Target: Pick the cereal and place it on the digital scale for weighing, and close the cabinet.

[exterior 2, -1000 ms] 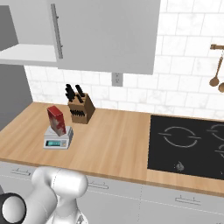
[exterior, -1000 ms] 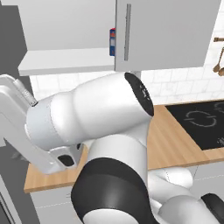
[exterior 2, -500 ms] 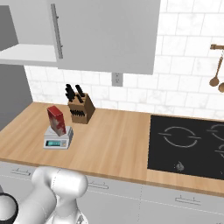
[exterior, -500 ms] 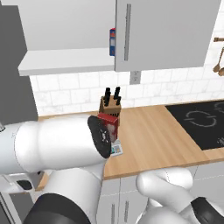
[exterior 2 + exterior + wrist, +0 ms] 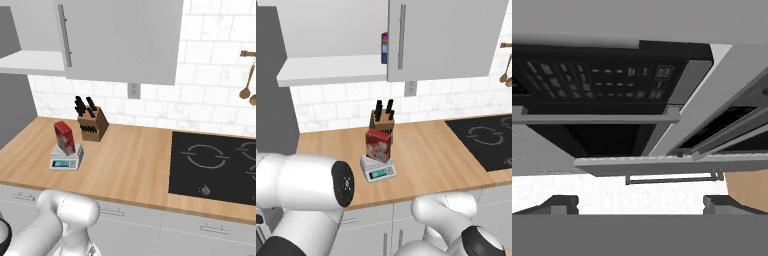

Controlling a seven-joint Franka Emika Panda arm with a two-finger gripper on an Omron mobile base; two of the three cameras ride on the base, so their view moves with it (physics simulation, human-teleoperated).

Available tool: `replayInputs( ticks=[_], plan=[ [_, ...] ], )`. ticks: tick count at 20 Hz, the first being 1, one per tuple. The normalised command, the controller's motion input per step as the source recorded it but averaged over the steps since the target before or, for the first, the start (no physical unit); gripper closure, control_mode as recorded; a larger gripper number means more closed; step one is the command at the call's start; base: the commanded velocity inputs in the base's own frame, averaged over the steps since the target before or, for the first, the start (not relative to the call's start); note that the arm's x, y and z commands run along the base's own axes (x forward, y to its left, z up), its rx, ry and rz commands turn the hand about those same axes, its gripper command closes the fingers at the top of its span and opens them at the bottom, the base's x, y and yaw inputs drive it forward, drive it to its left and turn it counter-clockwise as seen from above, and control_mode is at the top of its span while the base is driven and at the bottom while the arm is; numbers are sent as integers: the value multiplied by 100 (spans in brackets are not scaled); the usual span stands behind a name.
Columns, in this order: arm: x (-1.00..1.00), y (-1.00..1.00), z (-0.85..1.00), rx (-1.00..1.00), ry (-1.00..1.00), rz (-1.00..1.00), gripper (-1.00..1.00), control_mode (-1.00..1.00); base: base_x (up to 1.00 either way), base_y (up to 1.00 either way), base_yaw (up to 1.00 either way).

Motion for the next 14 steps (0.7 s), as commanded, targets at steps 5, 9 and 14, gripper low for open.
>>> replayInputs(
  ticks=[5,9,14],
  plan=[
    [28,0,1,5,0,-11,-100,-100,0,0,0],
    [20,13,11,1,0,-12,-100,-100,0,0,0],
    [14,22,28,3,0,-9,-100,-100,0,0,0]
  ],
)
